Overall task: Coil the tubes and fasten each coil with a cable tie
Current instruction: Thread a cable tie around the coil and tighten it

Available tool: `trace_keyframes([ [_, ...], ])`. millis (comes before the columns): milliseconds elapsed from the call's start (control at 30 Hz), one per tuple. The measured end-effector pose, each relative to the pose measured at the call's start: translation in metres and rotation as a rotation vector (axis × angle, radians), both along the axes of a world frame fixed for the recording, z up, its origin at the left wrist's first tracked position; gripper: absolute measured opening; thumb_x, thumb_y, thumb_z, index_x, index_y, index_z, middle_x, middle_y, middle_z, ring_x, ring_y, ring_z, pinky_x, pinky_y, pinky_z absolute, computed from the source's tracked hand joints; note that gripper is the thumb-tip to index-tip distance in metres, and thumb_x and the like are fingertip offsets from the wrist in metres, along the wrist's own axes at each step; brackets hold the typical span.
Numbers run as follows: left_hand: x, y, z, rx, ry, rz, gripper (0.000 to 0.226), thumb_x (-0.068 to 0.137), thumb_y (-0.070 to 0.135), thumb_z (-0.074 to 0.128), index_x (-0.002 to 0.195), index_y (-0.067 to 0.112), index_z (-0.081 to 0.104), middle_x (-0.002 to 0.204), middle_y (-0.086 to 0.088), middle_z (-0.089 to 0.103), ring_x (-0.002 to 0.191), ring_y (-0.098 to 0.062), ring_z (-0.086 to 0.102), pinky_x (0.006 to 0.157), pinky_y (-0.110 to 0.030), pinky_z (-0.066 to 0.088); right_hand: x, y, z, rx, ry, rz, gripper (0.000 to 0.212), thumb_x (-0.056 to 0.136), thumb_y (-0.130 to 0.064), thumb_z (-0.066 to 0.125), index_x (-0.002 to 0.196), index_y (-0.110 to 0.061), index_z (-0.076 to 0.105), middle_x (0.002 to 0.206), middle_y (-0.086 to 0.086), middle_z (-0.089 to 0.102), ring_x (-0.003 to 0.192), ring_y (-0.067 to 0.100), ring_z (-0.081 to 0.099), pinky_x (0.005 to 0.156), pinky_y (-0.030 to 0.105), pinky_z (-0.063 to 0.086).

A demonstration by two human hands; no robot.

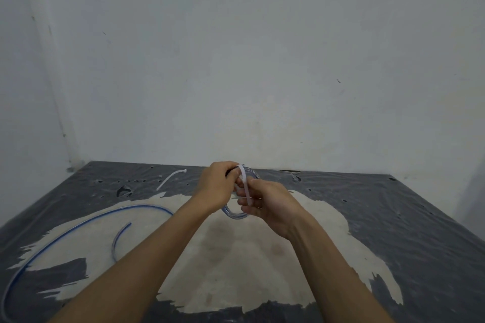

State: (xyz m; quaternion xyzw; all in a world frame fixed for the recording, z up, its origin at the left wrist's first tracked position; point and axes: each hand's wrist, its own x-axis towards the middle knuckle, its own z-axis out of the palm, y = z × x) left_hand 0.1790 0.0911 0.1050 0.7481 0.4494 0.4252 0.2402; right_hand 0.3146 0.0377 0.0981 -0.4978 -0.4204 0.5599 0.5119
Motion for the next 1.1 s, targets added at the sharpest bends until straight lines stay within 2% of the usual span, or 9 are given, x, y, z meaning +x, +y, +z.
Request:
trace_keyframes([
  [67,0.000,0.002,-0.003,-0.041,-0.031,-0.009,0.025,0.098,0.017,0.050,0.092,0.013,0.073,0.076,-0.002,0.071,0.073,-0.020,0.068,0.075,-0.042,0.059,-0.001,0.003,-0.001,0.009,0.079,-0.009,0.020,0.102,-0.016,0.049,0.103,-0.004,0.064,0.068,0.002,0.055,0.052,0.012,0.044,0.051,0.024,0.041],
  [167,0.002,0.004,-0.008,-0.161,-0.119,-0.059,0.024,0.099,0.016,0.049,0.099,0.014,0.073,0.074,0.000,0.066,0.067,-0.015,0.062,0.077,-0.038,0.060,0.001,0.006,-0.002,0.010,0.062,-0.084,0.014,0.101,-0.014,0.050,0.090,-0.011,0.057,0.058,-0.003,0.033,0.047,0.010,0.024,0.043,0.023,0.024],
  [267,0.004,0.005,-0.010,-0.242,-0.200,-0.088,0.024,0.100,0.017,0.049,0.108,0.014,0.072,0.077,-0.001,0.065,0.069,-0.015,0.061,0.076,-0.034,0.060,-0.005,0.007,-0.004,0.087,-0.064,-0.201,0.026,0.101,-0.020,0.054,0.077,-0.012,0.059,0.053,-0.004,0.031,0.044,0.010,0.024,0.042,0.025,0.022],
  [333,0.006,0.004,-0.010,-0.254,-0.216,-0.081,0.024,0.101,0.018,0.049,0.112,0.013,0.070,0.079,-0.003,0.064,0.070,-0.014,0.061,0.072,-0.027,0.059,-0.012,0.008,-0.008,0.119,-0.094,-0.295,0.027,0.099,-0.024,0.060,0.080,-0.007,0.068,0.048,-0.005,0.033,0.041,0.011,0.024,0.042,0.026,0.023],
  [500,0.009,0.004,-0.014,-0.211,-0.177,-0.051,0.024,0.100,0.019,0.050,0.114,0.016,0.069,0.080,-0.002,0.067,0.067,-0.013,0.064,0.075,-0.031,0.059,-0.025,0.010,-0.010,0.074,0.072,-0.499,0.019,0.093,-0.024,0.069,0.089,-0.006,0.071,0.036,-0.008,0.037,0.035,0.011,0.024,0.038,0.023,0.024],
  [633,0.008,0.003,-0.010,-0.225,-0.200,-0.054,0.024,0.101,0.019,0.050,0.116,0.015,0.068,0.082,-0.003,0.066,0.066,-0.013,0.062,0.071,-0.026,0.057,-0.026,0.009,-0.011,0.031,0.139,-0.504,0.019,0.092,-0.029,0.071,0.089,-0.010,0.071,0.036,-0.008,0.034,0.038,0.012,0.021,0.037,0.022,0.022],
  [767,0.004,0.005,-0.005,-0.243,-0.245,-0.067,0.026,0.101,0.015,0.048,0.117,0.011,0.068,0.082,-0.007,0.066,0.069,-0.016,0.060,0.081,-0.038,0.059,-0.019,0.010,-0.014,-0.012,0.140,-0.494,0.027,0.091,-0.033,0.072,0.090,-0.006,0.074,0.040,-0.006,0.029,0.042,0.014,0.019,0.037,0.024,0.022],
  [1033,0.006,0.000,-0.005,0.039,0.042,-0.052,0.019,0.099,0.020,0.052,0.089,0.017,0.068,0.081,-0.007,0.072,0.080,-0.029,0.068,0.076,-0.049,0.057,-0.023,0.006,-0.013,-0.071,0.283,-0.461,0.022,0.086,-0.035,0.076,0.084,-0.013,0.079,0.047,-0.005,0.032,0.041,0.011,0.017,0.038,0.023,0.018],
  [1100,0.005,-0.003,-0.004,0.092,0.063,-0.043,0.020,0.100,0.022,0.052,0.096,0.013,0.070,0.081,-0.005,0.072,0.080,-0.026,0.068,0.076,-0.046,0.056,-0.020,0.008,-0.013,-0.093,0.407,-0.443,0.022,0.089,-0.033,0.074,0.085,-0.011,0.077,0.048,-0.005,0.030,0.036,0.008,0.016,0.036,0.020,0.017],
])
